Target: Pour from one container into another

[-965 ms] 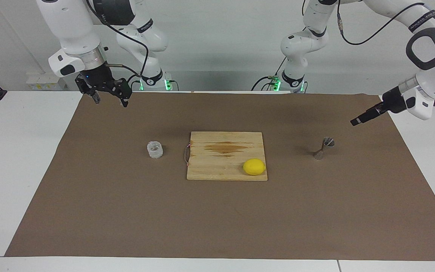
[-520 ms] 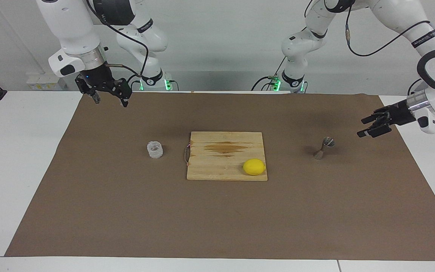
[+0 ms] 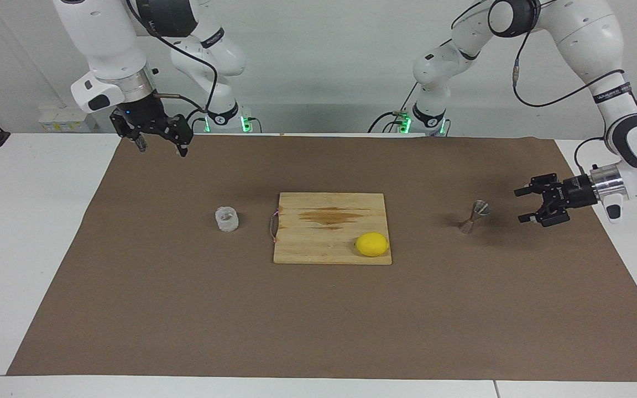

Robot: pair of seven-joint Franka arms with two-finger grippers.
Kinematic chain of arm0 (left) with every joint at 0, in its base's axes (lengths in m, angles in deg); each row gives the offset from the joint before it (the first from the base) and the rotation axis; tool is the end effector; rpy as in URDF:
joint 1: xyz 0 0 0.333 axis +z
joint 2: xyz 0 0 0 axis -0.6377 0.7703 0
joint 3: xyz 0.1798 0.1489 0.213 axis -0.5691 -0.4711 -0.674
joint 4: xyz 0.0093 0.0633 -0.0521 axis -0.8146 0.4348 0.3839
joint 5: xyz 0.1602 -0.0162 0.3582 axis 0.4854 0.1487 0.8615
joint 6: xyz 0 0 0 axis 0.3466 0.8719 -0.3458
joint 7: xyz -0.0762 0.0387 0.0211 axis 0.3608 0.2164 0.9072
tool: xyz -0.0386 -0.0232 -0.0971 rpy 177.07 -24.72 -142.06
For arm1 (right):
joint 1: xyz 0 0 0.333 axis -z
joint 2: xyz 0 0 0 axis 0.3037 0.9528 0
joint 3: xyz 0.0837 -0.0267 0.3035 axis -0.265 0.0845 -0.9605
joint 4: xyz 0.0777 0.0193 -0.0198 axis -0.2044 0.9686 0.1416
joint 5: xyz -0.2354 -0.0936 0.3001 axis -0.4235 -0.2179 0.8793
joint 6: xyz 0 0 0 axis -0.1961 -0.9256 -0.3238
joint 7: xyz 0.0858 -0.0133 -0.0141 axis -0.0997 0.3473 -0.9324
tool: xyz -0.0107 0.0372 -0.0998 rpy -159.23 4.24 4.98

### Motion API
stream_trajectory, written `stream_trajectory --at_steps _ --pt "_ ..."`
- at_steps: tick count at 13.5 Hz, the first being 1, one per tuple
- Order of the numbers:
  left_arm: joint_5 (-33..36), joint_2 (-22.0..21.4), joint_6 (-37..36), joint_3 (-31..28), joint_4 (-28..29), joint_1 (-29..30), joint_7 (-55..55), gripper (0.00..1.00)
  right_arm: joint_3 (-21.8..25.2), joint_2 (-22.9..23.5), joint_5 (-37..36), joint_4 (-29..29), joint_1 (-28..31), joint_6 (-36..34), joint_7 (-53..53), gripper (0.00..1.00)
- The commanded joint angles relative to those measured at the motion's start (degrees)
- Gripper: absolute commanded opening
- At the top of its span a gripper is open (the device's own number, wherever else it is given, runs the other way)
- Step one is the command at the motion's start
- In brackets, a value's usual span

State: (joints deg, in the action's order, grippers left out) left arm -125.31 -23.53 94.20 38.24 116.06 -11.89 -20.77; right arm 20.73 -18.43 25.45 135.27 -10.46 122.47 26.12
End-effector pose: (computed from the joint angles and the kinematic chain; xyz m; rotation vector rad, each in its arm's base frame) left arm 0.5921 0.1598 0.3676 1.9820 1.3812 -0.8501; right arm 0.5423 0.0267 0.6151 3.1223 -0.2441 -0.0155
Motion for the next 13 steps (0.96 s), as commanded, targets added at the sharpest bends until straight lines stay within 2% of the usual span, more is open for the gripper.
stream_trajectory --at_steps 1,8,13 --pt "-4.2 4.8 -1.5 0.7 -1.0 2.2 1.5 1.0 -0.3 -0.4 1.3 0.3 0.9 -0.6 -0.9 1.0" --pt "-10.5 11.1 -2.4 1.0 0.5 4.3 1.6 1.0 -0.3 -0.4 1.3 0.3 0.9 -0.6 -0.9 1.0" --pt "-16.1 11.2 -4.5 1.2 3.3 4.3 1.6 1.0 -0.3 -0.4 1.2 0.3 0.8 -0.6 -0.9 1.0"
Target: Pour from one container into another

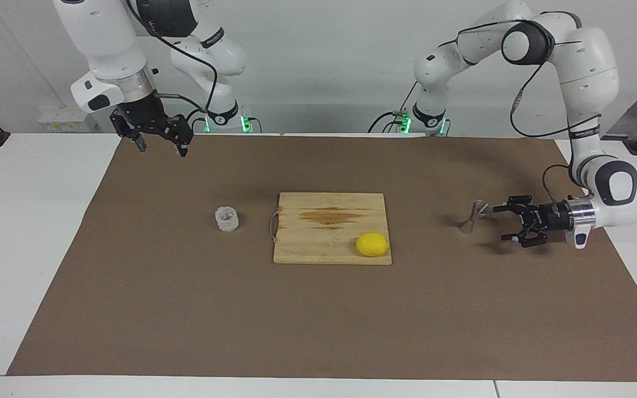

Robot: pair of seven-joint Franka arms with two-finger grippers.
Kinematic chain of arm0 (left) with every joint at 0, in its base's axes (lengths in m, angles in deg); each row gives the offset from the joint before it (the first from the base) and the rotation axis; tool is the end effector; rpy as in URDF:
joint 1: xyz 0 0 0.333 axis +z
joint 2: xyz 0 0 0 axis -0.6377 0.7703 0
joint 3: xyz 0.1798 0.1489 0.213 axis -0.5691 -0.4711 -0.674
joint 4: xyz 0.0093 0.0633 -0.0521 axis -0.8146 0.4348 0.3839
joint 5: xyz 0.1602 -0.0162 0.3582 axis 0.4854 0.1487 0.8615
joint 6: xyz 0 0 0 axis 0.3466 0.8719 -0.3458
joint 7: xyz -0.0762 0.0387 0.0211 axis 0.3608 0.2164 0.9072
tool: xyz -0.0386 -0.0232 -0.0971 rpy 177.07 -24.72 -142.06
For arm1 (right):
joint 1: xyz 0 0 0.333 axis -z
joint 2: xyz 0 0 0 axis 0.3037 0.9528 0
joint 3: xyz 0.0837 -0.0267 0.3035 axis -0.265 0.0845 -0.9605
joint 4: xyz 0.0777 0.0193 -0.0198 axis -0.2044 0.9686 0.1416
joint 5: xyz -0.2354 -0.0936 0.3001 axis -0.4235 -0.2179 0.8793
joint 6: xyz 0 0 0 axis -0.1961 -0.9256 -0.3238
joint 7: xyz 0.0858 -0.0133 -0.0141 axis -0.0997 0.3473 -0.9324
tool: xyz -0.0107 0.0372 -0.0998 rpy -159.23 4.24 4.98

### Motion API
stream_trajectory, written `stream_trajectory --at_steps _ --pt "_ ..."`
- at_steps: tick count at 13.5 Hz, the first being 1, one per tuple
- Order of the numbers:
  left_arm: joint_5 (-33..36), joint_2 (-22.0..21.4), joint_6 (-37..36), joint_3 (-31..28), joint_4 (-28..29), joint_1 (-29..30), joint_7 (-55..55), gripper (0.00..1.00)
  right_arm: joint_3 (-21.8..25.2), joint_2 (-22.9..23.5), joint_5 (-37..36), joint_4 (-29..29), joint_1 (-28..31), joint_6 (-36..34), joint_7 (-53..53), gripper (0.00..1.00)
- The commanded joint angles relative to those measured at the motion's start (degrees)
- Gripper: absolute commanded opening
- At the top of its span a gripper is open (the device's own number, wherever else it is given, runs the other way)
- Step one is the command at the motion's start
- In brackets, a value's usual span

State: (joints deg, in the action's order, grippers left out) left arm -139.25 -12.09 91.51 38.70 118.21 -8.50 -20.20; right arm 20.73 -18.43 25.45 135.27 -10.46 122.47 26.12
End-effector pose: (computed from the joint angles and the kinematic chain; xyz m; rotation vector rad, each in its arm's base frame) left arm 0.5842 0.1659 0.2538 1.5560 1.3684 -1.1055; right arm 0.5423 0.0267 0.6151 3.1223 -0.2441 -0.0155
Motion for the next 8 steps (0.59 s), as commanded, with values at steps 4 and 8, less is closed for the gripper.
stream_trajectory --at_steps 4,8 --pt "-5.3 -0.2 -3.0 1.0 2.7 0.8 1.1 1.0 -0.3 -0.4 1.3 0.3 0.9 -0.6 -0.9 1.0" --pt "-6.5 -0.3 -4.2 1.0 3.6 0.6 0.9 1.0 -0.3 -0.4 1.3 0.3 0.8 -0.6 -0.9 1.0"
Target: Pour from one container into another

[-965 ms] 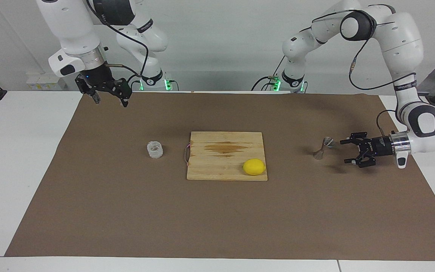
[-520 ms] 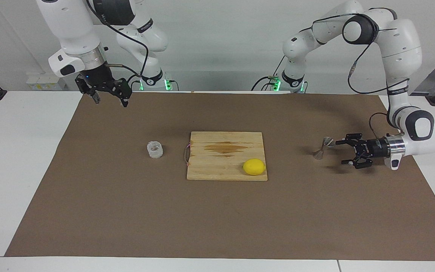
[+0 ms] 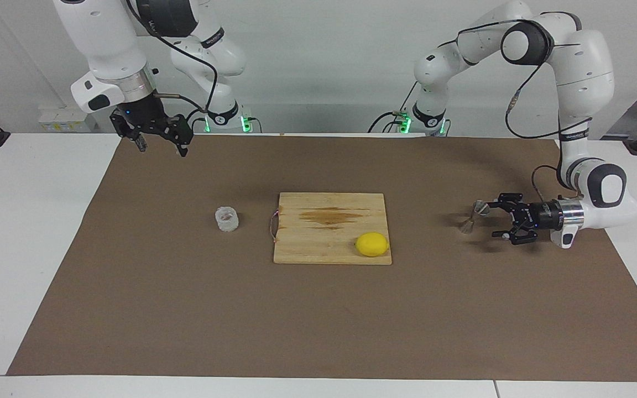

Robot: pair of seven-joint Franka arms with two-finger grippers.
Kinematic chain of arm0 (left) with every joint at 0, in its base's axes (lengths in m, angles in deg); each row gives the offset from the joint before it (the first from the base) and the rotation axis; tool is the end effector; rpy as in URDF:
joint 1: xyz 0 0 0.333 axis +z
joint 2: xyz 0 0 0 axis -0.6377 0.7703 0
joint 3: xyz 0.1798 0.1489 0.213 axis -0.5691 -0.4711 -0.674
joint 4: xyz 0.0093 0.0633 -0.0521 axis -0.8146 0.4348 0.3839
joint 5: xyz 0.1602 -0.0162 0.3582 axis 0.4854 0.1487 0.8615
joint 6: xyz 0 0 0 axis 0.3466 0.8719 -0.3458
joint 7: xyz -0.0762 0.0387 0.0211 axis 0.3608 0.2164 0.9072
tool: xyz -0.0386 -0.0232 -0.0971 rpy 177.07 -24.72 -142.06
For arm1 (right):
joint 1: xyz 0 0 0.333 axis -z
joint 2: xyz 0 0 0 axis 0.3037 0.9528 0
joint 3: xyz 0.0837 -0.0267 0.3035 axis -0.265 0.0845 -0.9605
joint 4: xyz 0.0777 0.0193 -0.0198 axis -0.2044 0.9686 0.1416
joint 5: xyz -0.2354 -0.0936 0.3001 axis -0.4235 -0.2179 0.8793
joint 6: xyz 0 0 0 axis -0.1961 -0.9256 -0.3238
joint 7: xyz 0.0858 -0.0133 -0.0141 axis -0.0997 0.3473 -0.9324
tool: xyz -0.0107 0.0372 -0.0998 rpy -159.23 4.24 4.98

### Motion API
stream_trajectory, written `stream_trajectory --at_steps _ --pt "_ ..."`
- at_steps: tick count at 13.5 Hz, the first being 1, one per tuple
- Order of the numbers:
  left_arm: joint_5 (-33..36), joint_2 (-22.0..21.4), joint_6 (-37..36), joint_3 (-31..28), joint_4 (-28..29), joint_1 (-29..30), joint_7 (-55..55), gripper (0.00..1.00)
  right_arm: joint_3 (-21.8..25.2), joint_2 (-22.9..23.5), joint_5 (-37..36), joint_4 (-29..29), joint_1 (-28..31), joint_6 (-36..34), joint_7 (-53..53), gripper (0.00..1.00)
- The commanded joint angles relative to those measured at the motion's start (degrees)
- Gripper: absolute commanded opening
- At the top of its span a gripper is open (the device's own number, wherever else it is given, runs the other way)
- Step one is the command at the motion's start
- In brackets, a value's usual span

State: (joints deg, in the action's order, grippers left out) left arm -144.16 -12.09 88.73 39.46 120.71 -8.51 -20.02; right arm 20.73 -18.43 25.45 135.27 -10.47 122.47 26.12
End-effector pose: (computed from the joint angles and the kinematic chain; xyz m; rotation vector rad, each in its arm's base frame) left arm 0.5782 0.1450 0.2493 1.4487 1.3063 -1.1835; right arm 0.5423 0.0268 0.6151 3.1223 -0.2438 -0.0155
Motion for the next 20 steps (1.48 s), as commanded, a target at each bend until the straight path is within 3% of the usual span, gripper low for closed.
stream_trajectory --at_steps 1,20 --pt "-1.6 -0.3 -2.0 0.2 1.2 0.5 0.6 1.0 -0.3 -0.4 1.2 0.3 0.8 -0.6 -0.9 1.0" --pt "-2.3 -0.3 -4.5 0.0 4.2 0.1 -5.5 1.0 -0.3 -0.4 1.3 0.3 0.9 -0.6 -0.9 1.0"
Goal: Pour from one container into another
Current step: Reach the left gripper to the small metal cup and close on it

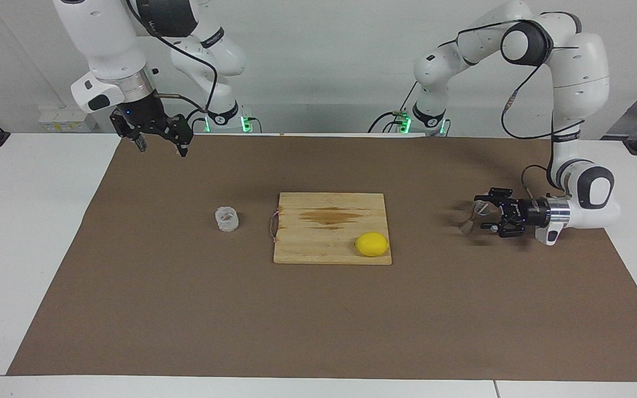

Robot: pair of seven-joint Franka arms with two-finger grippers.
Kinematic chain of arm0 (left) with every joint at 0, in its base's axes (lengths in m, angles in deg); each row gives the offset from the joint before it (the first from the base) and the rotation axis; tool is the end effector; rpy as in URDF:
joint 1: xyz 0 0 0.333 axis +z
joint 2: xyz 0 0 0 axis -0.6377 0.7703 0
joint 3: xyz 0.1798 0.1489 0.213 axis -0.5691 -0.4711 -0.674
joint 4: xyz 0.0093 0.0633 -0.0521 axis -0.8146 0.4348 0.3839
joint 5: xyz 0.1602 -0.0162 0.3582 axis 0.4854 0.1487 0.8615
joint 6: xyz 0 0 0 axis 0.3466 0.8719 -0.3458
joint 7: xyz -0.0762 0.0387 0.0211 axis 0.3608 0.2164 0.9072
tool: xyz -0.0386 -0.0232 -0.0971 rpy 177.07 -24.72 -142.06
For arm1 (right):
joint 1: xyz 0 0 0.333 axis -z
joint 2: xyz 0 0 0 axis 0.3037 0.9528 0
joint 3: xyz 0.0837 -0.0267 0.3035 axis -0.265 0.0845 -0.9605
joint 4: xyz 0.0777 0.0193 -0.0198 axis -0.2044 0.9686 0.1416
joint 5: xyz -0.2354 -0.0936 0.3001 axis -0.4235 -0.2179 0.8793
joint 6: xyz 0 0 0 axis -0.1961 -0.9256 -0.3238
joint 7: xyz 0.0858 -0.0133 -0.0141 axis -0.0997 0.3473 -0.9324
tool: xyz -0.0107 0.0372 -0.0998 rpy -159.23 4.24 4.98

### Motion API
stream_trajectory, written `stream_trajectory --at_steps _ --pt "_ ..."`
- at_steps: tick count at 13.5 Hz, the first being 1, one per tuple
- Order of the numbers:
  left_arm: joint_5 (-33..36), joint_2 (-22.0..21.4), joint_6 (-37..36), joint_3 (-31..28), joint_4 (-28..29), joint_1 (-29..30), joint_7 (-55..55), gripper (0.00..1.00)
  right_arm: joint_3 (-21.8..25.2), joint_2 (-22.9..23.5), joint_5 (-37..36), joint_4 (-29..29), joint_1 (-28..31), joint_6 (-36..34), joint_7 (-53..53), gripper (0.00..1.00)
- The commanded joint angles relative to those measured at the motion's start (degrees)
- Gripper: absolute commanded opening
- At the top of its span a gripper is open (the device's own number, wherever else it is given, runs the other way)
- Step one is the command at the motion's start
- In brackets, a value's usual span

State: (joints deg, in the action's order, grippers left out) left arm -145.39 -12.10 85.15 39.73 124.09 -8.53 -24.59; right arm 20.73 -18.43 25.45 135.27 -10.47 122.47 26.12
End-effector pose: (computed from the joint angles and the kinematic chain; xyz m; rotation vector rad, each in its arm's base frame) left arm 0.5599 0.1273 0.2366 1.4221 1.1917 -1.2443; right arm 0.5423 0.0268 0.6151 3.1223 -0.2438 -0.0155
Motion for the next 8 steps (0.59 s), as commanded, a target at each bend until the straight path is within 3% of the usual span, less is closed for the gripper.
stream_trajectory --at_steps 1,5,8 --pt "-1.1 -0.3 -0.9 -0.2 0.9 0.2 -0.9 1.0 -0.3 -0.4 1.3 0.3 0.9 -0.6 -0.9 1.0" --pt "-1.1 -0.2 -0.8 -0.2 0.9 0.1 -0.9 0.98 -0.3 -0.4 1.3 0.3 1.0 -0.6 -0.9 1.0" --pt "-1.1 -0.2 -0.8 -0.2 0.9 0.0 -0.9 0.83 -0.3 -0.4 1.2 0.3 0.8 -0.6 -0.9 1.0"
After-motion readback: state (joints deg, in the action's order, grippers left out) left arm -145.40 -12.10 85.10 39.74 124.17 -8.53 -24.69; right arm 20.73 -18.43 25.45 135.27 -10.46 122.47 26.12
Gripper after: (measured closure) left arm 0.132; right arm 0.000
